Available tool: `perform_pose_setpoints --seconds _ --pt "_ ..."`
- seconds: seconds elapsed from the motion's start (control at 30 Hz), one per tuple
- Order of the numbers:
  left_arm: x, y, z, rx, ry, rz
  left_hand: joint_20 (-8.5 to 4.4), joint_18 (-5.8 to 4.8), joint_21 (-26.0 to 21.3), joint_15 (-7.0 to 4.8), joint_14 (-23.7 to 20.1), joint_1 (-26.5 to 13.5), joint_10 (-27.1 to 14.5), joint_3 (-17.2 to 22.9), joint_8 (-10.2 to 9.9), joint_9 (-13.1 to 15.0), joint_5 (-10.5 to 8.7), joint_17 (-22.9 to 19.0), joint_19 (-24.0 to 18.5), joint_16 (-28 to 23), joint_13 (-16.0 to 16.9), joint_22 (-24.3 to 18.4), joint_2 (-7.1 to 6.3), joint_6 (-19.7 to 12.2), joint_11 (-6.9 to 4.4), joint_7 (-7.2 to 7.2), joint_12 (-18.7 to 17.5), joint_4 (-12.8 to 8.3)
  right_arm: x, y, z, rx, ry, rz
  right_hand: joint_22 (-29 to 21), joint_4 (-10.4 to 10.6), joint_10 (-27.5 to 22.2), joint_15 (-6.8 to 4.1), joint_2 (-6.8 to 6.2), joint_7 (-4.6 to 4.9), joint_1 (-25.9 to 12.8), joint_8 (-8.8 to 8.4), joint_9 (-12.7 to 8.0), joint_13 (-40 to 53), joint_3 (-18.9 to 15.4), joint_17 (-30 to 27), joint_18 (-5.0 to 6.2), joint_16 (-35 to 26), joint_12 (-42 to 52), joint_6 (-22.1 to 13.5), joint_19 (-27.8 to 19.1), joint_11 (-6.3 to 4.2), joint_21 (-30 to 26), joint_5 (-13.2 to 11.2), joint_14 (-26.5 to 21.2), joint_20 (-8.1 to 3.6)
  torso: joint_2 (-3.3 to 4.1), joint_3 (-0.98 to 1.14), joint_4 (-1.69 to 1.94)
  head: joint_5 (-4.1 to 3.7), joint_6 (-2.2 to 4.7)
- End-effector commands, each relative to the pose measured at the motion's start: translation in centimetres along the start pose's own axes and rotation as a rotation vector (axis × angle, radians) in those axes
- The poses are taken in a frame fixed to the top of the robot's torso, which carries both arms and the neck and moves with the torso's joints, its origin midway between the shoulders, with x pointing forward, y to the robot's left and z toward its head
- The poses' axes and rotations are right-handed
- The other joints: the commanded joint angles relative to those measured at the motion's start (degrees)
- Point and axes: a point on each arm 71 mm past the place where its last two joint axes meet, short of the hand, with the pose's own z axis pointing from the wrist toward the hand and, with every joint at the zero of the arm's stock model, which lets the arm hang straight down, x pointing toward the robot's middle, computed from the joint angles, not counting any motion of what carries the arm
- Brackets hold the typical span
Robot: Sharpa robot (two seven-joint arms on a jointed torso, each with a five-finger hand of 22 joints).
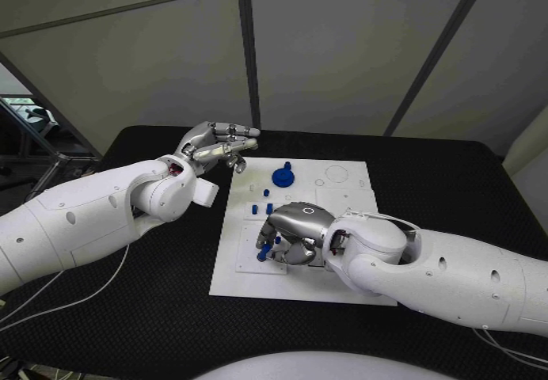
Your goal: Assemble the parts on the task board
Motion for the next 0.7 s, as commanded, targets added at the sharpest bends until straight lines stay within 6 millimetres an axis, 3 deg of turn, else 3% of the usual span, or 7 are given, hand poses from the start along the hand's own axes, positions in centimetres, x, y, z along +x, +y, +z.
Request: perform_pose_setpoints --seconds 0.03,0.53,0.7 --pt "0.11 -0.12 0.03 0.004 0.011 -0.007 0.25 2.14 -0.3 0.24 -0.3 -0.1 -0.5 -0.1 0.1 -0.1 -0.07 -0.1 -0.3 0.0 0.1 0.0 0.29 -0.2 0.07 0.18 0.2 -0.2 0.2 -0.04 0.11 0.008 0.029 -0.01 -0.1 0.0 0.2 -0.17 0.31 0.2 -0.1 0.14 0.1 0.1 0.3 -0.1 -0.87 0.2 -0.2 0.2 -0.1 0.27 0.0 0.2 1.1 0.13 0.02 -0.02 0.01 0.04 -0.09" --pt "0.05 -0.15 -0.03 0.003 0.01 -0.006 0.25 2.14 -0.3 0.24 -0.3 -0.1 -0.5 -0.1 0.1 -0.1 -0.07 -0.1 -0.3 0.0 0.1 0.0 0.29 -0.2 0.07 0.18 0.2 -0.2 0.67 0.07 0.36 0.008 0.044 -0.026 -0.4 0.0 0.1 -0.12 0.11 0.27 -0.3 -0.02 0.0 0.1 0.1 -0.3 -0.79 0.0 -0.5 0.0 -0.4 0.34 -0.2 0.2 1.0 0.18 -0.02 -0.03 0.02 0.14 -0.25" --pt "0.06 -0.13 -0.03 0.001 0.012 -0.007 0.25 2.15 -0.3 0.24 -0.4 -0.1 -0.5 -0.1 0.1 -0.1 -0.08 -0.1 -0.3 0.0 0.1 -0.1 0.3 -0.2 0.08 0.18 0.2 -0.2 0.79 0.31 0.58 -0.008 0.039 -0.024 -0.6 0.1 -1.6 0.43 -0.35 1.03 -1.0 -1.15 -0.4 -0.1 0.1 -0.3 -0.74 0.1 -1.8 -1.9 -0.8 1.04 -0.4 0.1 0.9 0.55 -0.05 -0.04 0.06 0.09 0.02"
